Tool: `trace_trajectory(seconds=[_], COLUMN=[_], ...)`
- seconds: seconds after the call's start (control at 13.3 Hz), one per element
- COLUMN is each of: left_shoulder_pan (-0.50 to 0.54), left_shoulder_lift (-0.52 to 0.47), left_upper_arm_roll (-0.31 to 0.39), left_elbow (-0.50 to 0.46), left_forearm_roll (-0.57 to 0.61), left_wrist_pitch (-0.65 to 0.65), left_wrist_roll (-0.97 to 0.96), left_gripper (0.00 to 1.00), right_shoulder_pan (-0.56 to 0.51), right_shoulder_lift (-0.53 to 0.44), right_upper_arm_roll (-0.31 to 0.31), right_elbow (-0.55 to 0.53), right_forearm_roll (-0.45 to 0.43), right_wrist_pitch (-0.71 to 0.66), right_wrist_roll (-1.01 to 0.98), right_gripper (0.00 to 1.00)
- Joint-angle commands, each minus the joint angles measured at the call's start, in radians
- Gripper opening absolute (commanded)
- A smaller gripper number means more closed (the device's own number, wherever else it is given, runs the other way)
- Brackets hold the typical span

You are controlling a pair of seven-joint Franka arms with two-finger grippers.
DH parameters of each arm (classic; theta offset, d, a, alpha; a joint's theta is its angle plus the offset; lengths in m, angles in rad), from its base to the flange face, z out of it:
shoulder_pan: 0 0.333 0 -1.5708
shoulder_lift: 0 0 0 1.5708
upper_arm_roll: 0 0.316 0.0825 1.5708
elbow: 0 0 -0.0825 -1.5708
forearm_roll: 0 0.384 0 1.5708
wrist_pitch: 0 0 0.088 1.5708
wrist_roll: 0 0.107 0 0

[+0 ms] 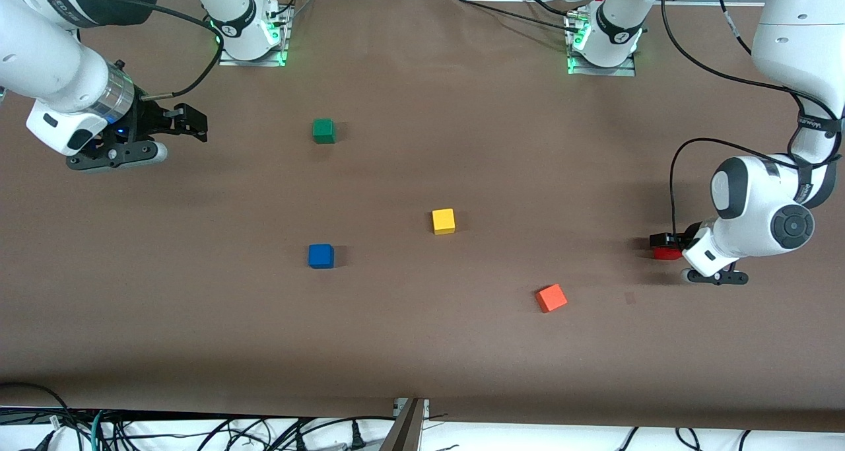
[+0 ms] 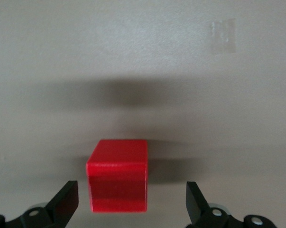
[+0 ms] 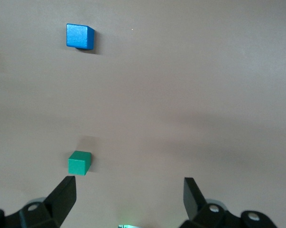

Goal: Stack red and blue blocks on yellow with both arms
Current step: 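Lower the left gripper over the red cube and close on it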

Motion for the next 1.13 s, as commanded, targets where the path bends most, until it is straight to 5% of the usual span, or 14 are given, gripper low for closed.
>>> trace_trajectory(seconds=[0.0, 0.98, 1.05], left_shoulder_pan=[0.026, 0.04, 0.04], left_shoulder_lift=[-0.028, -0.014, -0.015], left_upper_arm_roll=[-0.005, -0.003, -0.003], left_elbow=[-0.043, -0.066, -0.066], left_forearm_roll=[-0.018, -0.016, -0.016], left_wrist_pitch=[0.042, 0.113, 0.109], left_wrist_roll=[0.068, 0.056, 0.056], left_gripper=[1.0, 1.0, 0.85], right_shoulder_pan=[0.0, 0.0, 0.0], right_shoulder_lift=[-0.008, -0.008, -0.008], right_upper_arm_roll=[0.002, 0.002, 0.002], right_elbow=[0.001, 0.001, 0.001], right_forearm_roll=[0.002, 0.001, 0.001], right_wrist_pitch=[-0.011, -0.013, -0.013], right_wrist_roll=[0.016, 0.016, 0.016], right_gripper=[1.0, 1.0, 1.0])
